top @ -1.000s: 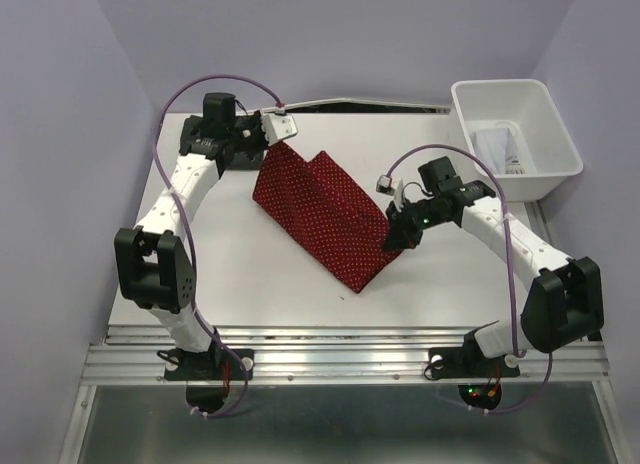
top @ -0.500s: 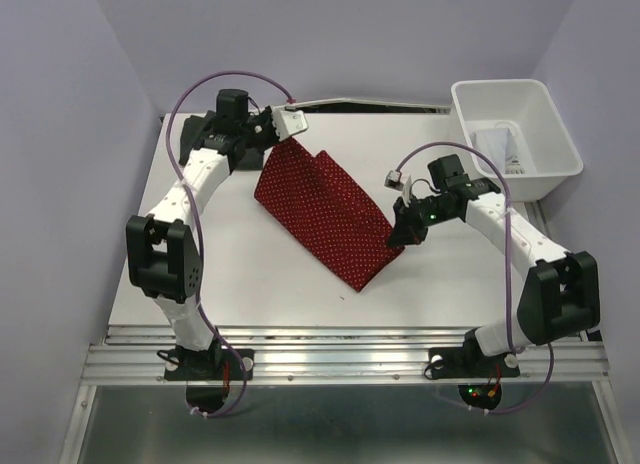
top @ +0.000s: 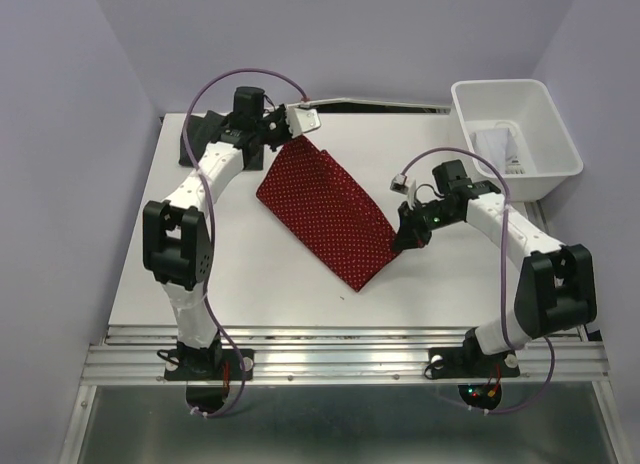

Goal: Fold and stack the skirts

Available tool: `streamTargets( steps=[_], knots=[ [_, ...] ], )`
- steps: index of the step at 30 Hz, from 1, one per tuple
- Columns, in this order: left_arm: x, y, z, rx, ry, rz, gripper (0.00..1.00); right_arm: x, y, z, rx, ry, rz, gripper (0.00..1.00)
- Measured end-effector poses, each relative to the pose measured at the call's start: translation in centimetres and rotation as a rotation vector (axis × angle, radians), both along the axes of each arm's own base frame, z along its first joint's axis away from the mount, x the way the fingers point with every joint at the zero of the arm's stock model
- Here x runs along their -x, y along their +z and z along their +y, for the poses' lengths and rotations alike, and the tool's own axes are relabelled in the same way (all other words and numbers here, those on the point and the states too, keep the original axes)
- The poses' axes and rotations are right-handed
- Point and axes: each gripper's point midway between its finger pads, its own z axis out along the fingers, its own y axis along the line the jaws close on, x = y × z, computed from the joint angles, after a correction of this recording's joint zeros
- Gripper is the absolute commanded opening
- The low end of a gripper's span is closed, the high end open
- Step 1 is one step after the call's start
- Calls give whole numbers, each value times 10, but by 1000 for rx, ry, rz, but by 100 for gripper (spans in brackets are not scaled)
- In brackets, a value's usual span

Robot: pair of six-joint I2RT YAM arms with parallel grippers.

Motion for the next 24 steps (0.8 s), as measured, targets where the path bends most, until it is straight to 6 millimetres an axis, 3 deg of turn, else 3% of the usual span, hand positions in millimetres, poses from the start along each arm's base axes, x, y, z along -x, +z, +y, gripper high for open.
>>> streamTargets(
  steps=[14,24],
  knots=[
    [-31,-49,-31,-28,-2,51,0,-4,-39,-12,33,-41,125,1],
    [-44,-86,-34,-49,37,89,0,-18,-61,-25,52,-101,182,1]
  ],
)
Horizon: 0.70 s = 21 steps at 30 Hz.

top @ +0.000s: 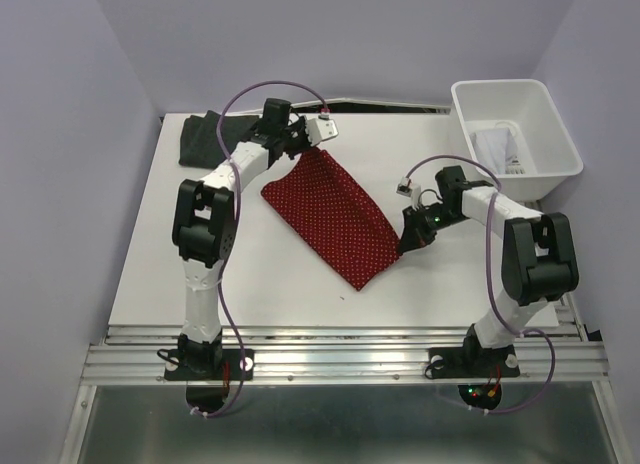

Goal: Fold and stack the skirts

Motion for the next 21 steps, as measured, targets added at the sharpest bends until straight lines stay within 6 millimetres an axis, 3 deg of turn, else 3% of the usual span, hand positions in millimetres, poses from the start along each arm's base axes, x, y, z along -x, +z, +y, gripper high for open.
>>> streamTargets(
  steps=[21],
  knots=[
    [-15,7,8,-9,61,-56,0,-31,-15,1,16,-79,13,1]
  ],
)
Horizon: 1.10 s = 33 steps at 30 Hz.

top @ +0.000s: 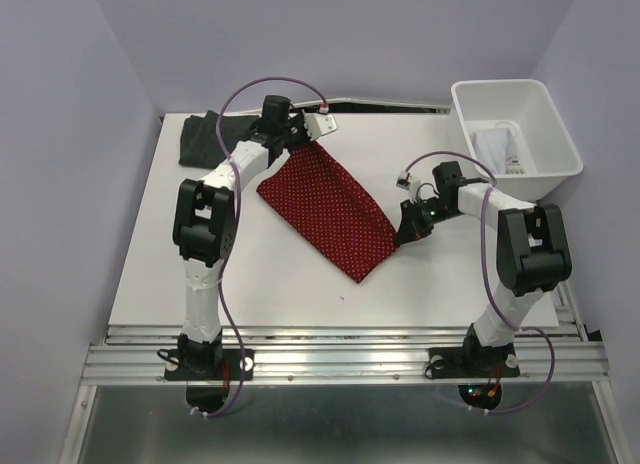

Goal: Fold and stack the skirts

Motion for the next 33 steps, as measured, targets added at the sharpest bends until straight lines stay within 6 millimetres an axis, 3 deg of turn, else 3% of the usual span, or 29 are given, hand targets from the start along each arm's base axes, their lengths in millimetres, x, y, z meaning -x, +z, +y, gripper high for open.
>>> streamTargets(
  steps=[5,6,7,8,11,12,14,16,19,23,27,29,31,33],
  knots=[
    [-14,5,-2,10,19,-24,0,-8,-5,1,5,-25,0,1],
    [-16,3,-2,10,24,-22,0,-9,-7,1,4,-32,9,5],
    [-17,1,-2,8,28,-20,4,-11,-9,1,4,-41,14,22],
    [-20,-5,-2,5,34,-14,7,-12,-11,1,4,-44,15,29],
    [-28,-21,1,-5,68,0,28,-13,-13,1,10,-70,37,44],
    [-33,-29,1,-10,77,4,47,-13,-13,1,12,-75,41,51],
    [-41,-41,4,-15,104,13,68,-14,-13,1,14,-91,55,62],
    [-47,-48,7,-16,131,16,80,-14,-13,2,14,-105,65,68],
    [-55,-51,9,-9,170,9,84,-15,-8,2,17,-135,75,71],
    [-61,-33,9,45,218,-9,86,-28,16,1,17,-184,9,71],
    [-49,1,11,110,249,0,86,-60,47,-1,24,-216,-131,66],
    [-26,41,19,161,274,7,86,-77,56,-2,34,-222,-181,65],
    [-4,59,24,201,289,37,86,-96,56,-2,46,-221,-203,64],
    [31,102,36,285,301,47,86,-108,41,-1,56,-218,-178,64]
  ],
)
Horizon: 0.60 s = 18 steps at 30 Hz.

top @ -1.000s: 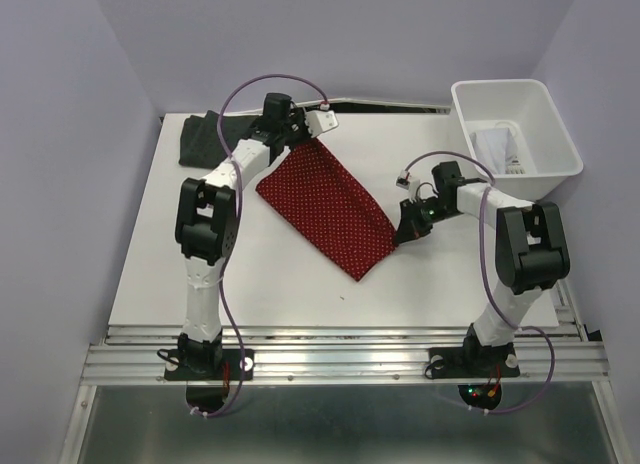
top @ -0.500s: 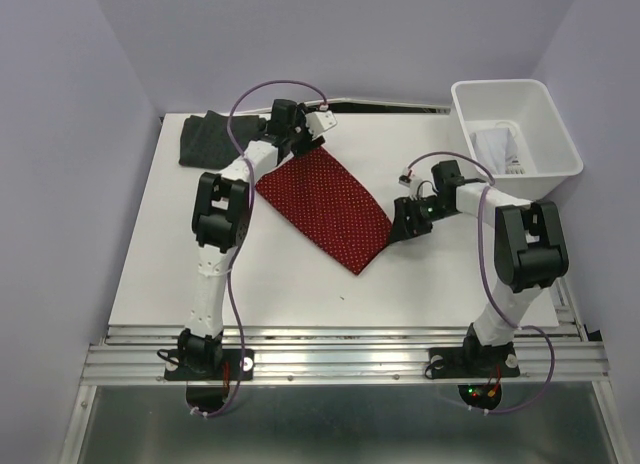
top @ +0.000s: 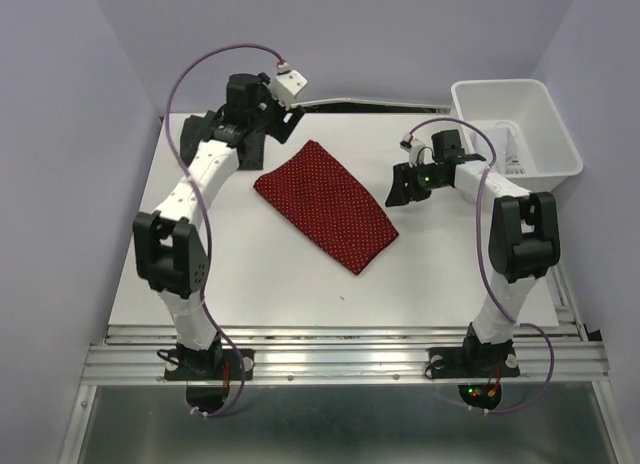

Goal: Fold and stack the skirts

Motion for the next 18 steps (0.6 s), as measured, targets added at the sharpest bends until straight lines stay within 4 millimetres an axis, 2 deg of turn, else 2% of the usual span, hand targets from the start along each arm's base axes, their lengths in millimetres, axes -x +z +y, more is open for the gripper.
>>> streamTargets(
  steps=[3,4,5,8,10,12,13,16,18],
  knots=[
    [39,36,23,102,23,-3,86,3,-25,0,9,-1,69,61],
    [52,39,35,131,36,9,78,5,-34,-1,14,-2,100,53],
    [64,38,44,155,52,20,75,8,-40,-2,19,-4,123,49],
    [89,5,70,201,108,114,73,13,-50,-2,25,-10,164,38],
    [106,-38,76,219,136,227,73,18,-53,-1,18,-9,182,31],
    [127,-81,75,221,139,345,73,27,-58,0,8,-7,213,24],
    [138,-99,73,221,136,396,73,34,-63,0,0,-3,237,16],
    [161,-123,69,196,117,454,74,65,-74,5,-44,13,334,5],
    [170,-118,65,174,83,429,77,81,-74,8,-75,22,375,3]
  ],
)
